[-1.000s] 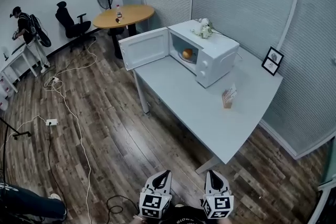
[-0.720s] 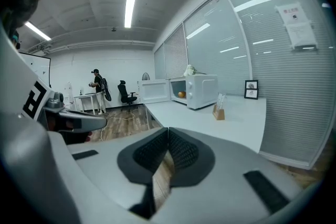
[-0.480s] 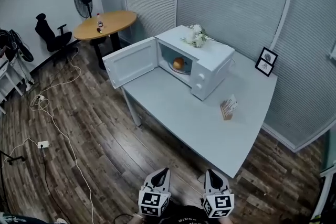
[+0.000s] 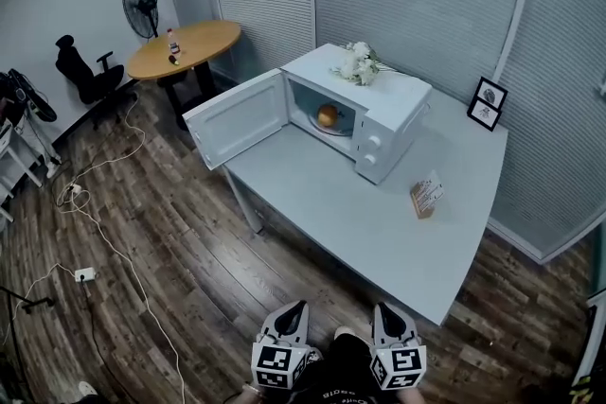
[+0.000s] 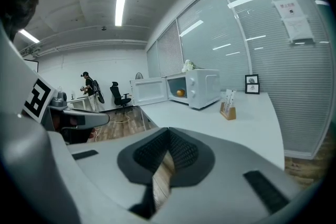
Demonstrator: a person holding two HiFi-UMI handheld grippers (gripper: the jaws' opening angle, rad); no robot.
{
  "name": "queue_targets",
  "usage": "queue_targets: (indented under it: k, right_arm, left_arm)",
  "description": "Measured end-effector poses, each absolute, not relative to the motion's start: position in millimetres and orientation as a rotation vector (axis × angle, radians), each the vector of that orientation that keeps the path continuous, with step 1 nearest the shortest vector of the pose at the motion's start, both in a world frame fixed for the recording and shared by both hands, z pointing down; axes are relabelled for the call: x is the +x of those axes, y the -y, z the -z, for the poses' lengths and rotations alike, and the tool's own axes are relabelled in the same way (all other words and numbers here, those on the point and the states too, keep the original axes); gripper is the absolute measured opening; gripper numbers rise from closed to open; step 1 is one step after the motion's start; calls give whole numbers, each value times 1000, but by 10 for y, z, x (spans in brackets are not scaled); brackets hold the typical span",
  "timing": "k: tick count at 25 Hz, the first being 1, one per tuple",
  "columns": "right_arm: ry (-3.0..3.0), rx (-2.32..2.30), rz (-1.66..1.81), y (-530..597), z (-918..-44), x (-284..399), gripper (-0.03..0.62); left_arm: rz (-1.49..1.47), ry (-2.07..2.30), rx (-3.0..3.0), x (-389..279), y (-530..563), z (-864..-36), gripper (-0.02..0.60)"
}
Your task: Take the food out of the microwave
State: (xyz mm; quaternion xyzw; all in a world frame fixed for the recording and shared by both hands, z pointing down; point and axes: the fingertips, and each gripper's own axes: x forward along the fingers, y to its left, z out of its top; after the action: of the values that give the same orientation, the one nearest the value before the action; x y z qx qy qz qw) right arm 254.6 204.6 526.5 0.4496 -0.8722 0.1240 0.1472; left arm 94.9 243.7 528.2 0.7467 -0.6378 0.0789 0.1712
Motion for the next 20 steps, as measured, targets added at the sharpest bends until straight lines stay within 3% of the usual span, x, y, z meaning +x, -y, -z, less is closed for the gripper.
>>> queue_targets:
  k: [20]
  right_arm:
    - [2536,1113,-345,-301,-5469,1813,3]
  left_arm:
    - [-204,1889,1910,229,-1194,-5430,8]
